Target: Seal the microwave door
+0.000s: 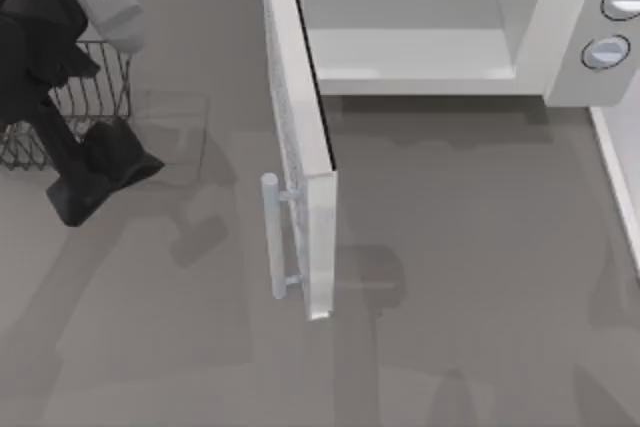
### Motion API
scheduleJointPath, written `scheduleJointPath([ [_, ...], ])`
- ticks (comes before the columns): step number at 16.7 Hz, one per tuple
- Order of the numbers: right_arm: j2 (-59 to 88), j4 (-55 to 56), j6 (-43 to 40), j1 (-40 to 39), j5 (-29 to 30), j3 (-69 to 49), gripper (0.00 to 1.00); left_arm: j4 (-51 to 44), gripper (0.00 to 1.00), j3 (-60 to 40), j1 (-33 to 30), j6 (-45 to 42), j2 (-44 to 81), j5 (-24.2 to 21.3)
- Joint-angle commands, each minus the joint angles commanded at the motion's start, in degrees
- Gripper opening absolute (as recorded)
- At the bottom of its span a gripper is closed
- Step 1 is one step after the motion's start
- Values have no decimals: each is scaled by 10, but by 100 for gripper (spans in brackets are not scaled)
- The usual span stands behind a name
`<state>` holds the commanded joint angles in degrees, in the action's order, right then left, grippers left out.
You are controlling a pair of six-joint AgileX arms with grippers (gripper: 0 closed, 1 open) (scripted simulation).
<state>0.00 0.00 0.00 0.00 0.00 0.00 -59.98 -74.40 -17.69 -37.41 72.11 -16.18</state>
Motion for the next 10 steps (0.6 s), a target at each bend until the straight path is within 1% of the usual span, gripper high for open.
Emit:
scheduleJointPath([
  [3, 0, 0, 0, 0, 0, 0, 100, -101, 100, -150, -21, -64, 124, -33],
  [6, 0, 0, 0, 0, 0, 0, 100, -180, 100, -279, -35, -117, 223, -61],
  [8, 0, 0, 0, 0, 0, 0, 100, -219, 100, -349, -42, -145, 272, -77],
  [10, 0, 0, 0, 0, 0, 0, 100, -244, 100, -397, -46, -164, 304, -88],
])
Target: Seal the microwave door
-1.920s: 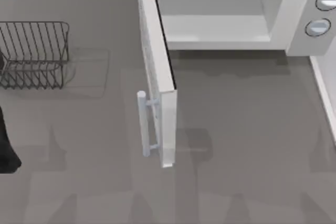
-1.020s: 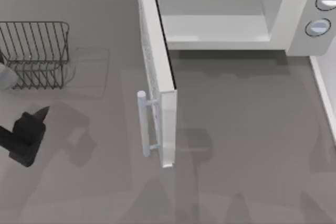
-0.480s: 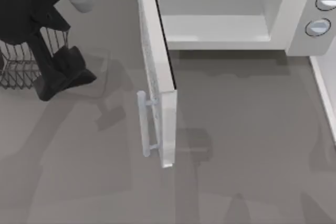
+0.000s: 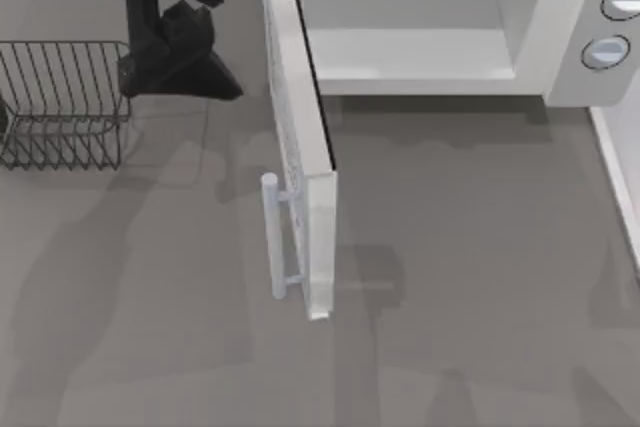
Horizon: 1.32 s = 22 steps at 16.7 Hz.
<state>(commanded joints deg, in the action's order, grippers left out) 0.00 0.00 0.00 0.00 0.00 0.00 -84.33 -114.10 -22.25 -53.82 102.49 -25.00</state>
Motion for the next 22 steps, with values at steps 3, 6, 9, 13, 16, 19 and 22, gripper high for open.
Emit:
scheduleJointPath([
  [3, 0, 0, 0, 0, 0, 0, 100, -13, 100, -27, -2, -11, 18, -7],
  [6, 0, 0, 0, 0, 0, 0, 100, -13, 100, -27, -2, -11, 18, -7],
  [9, 0, 0, 0, 0, 0, 0, 100, -3, 100, -17, -4, -9, 16, -6],
  [13, 0, 0, 0, 0, 0, 0, 100, 74, 100, 55, -26, 14, 13, 1],
  [16, 0, 0, 0, 0, 0, 0, 100, 147, 100, 119, -45, 34, 11, 7],
  [19, 0, 0, 0, 0, 0, 0, 100, 178, 100, 148, -55, 44, 11, 10],
  [22, 0, 0, 0, 0, 0, 0, 100, 179, 100, 148, -55, 44, 11, 10],
])
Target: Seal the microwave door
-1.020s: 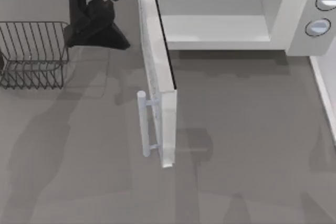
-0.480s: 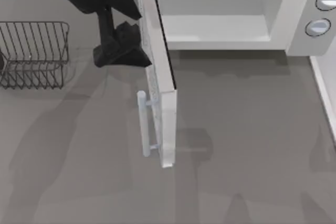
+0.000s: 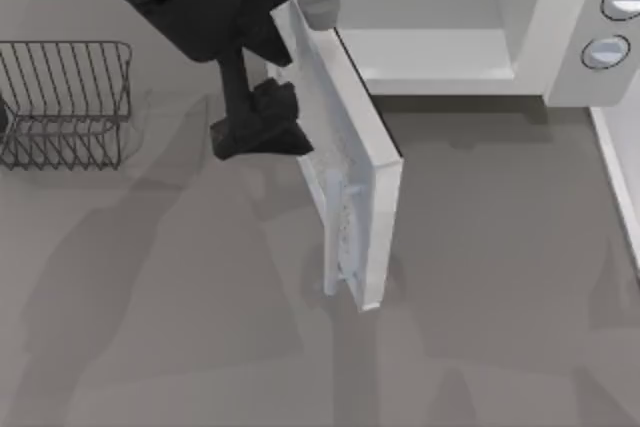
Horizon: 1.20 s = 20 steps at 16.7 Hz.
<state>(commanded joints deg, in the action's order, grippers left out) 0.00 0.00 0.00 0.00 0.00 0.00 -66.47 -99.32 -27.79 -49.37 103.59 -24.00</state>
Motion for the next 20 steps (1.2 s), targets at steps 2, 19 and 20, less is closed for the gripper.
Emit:
scheduleJointPath([
  [2, 0, 0, 0, 0, 0, 0, 100, 0, 85, 0, 0, 0, 0, 0],
  [19, 0, 0, 0, 0, 0, 0, 100, 0, 0, 0, 0, 0, 0, 0],
  [20, 0, 0, 0, 0, 0, 0, 100, 0, 0, 0, 0, 0, 0, 0],
])
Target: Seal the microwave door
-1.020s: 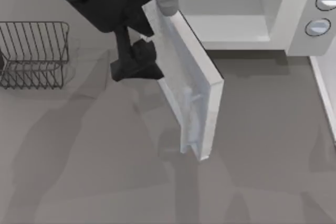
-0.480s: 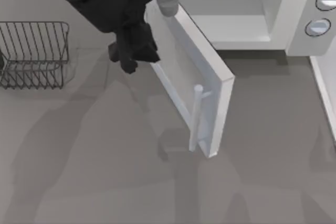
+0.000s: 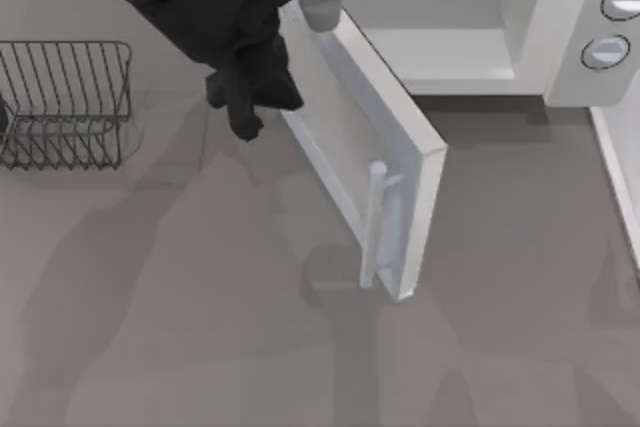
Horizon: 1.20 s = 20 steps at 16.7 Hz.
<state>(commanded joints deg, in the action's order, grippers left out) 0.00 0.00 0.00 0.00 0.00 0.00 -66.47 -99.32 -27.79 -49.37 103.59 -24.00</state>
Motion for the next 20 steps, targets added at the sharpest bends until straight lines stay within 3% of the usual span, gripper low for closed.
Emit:
scheduleJointPath([
  [20, 0, 0, 0, 0, 0, 0, 100, 12, 0, -45, -50, 54, 37, 18],
])
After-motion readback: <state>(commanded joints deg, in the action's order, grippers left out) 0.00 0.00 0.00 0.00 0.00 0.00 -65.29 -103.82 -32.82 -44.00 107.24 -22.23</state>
